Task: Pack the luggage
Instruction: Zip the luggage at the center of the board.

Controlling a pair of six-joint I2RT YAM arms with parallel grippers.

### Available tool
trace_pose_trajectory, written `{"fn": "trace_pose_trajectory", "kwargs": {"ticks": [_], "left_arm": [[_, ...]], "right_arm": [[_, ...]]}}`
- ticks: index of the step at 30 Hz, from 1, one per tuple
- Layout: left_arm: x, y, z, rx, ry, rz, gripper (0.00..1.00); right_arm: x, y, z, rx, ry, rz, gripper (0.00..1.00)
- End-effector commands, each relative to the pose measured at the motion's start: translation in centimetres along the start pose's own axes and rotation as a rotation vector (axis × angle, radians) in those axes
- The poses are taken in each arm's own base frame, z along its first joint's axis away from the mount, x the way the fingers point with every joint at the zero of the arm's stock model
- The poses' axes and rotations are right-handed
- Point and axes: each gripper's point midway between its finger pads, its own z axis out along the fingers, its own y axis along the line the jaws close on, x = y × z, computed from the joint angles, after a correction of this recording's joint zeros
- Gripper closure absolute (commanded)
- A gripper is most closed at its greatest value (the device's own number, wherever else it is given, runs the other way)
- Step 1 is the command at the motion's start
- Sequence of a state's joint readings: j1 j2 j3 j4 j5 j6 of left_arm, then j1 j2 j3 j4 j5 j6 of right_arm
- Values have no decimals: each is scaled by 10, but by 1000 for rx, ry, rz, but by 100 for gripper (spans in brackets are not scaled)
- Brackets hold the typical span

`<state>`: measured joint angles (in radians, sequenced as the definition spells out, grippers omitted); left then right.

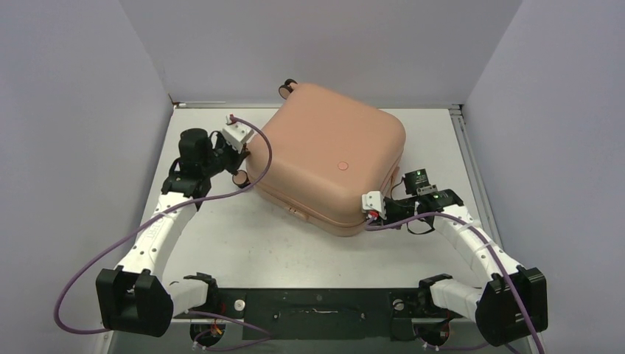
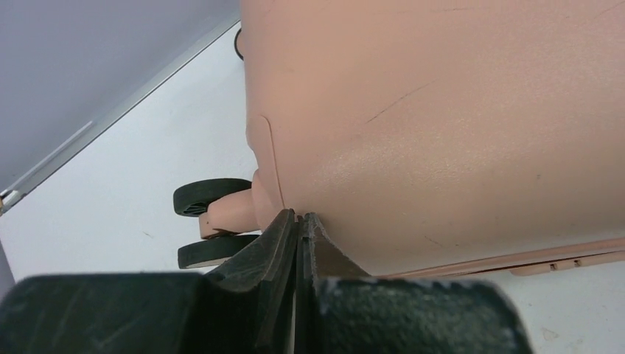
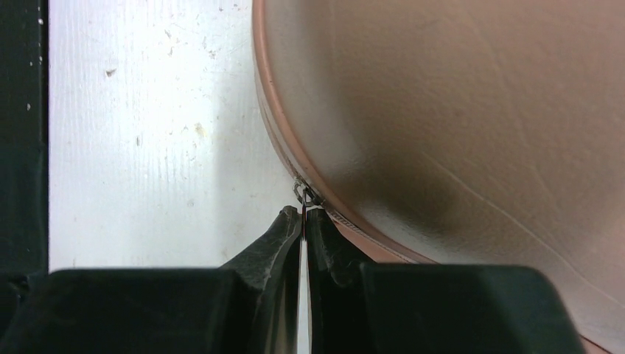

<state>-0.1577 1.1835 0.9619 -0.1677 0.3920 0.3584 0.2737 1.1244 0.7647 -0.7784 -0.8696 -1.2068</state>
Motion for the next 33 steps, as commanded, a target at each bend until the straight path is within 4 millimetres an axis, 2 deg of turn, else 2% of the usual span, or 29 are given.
{"fn": "trace_pose_trajectory", "kwargs": {"ticks": [1,2,5,8,14,17,24,29,33], "left_arm": [[-33,-28,-11,161,-121,63,82],[-33,-44,-13,238,-125,99,68],[-20,-77,-19,366,-106,261,48],[-9,-86,-20,389,-136,390,3],[30,-90,-5,332,-206,589,4],[39,-86,5,248,-240,655,4],[38,-77,15,16,-331,768,4],[42,-92,18,49,-341,752,4],[45,-113,26,92,-322,743,4]], "right_arm": [[-21,-38,-7,151,-65,-36,95],[-20,-39,-7,154,-60,-33,95],[-15,-41,-11,169,-59,-20,95],[-11,-43,-14,182,-71,0,95],[-9,-45,-16,194,-81,40,95],[-9,-45,-17,198,-77,51,95],[-5,-51,-25,246,-76,80,95],[3,-63,-37,284,-97,118,95],[16,-72,-48,325,-82,139,95]]}}
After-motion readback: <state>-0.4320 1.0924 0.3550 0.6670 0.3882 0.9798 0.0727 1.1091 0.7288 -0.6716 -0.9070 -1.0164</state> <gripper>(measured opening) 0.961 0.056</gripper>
